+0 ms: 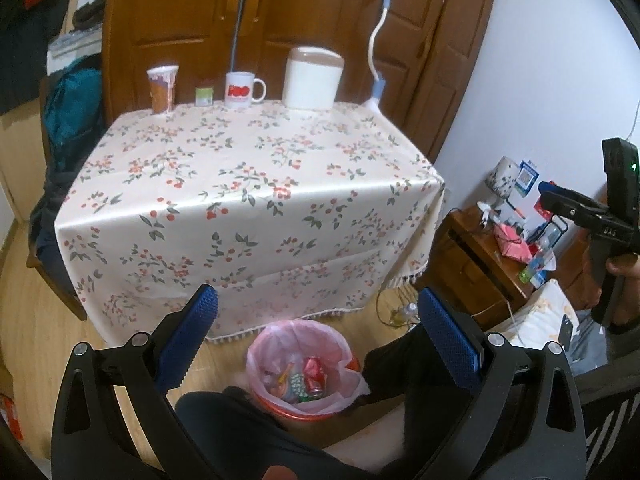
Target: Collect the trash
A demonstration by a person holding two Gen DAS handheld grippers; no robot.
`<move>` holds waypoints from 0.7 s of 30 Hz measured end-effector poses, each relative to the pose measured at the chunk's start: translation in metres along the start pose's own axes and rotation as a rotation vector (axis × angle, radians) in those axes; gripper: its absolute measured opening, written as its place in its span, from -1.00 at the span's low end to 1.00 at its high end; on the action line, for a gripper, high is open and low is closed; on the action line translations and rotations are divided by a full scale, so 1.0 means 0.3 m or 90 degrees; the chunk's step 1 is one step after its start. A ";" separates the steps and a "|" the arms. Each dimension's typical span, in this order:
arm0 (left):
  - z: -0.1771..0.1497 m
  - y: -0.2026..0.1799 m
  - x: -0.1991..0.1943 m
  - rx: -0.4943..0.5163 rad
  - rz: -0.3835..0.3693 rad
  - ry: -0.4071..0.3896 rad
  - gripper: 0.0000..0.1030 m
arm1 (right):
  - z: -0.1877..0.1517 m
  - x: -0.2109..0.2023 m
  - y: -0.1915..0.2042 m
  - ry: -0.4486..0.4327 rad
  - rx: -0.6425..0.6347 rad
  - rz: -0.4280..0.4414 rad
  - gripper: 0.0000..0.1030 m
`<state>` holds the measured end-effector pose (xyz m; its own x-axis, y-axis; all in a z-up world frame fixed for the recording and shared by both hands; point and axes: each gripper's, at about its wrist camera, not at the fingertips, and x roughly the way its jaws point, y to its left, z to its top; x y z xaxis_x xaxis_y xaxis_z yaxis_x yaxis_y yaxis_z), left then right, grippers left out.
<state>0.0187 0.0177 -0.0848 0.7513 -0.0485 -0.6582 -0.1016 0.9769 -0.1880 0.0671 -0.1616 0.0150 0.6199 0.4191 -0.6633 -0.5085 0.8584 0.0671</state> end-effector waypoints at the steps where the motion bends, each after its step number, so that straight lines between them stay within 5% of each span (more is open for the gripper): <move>1: 0.001 -0.002 -0.006 0.001 0.001 -0.003 0.89 | 0.000 -0.010 -0.001 -0.004 0.000 -0.001 0.90; 21: -0.010 -0.032 -0.121 0.014 0.012 -0.072 0.89 | -0.036 -0.165 0.008 -0.096 -0.021 0.007 0.90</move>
<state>-0.0096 0.0094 -0.0612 0.8187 -0.0074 -0.5742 -0.1032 0.9817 -0.1599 0.0288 -0.1834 0.0400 0.6952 0.4705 -0.5434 -0.5341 0.8441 0.0475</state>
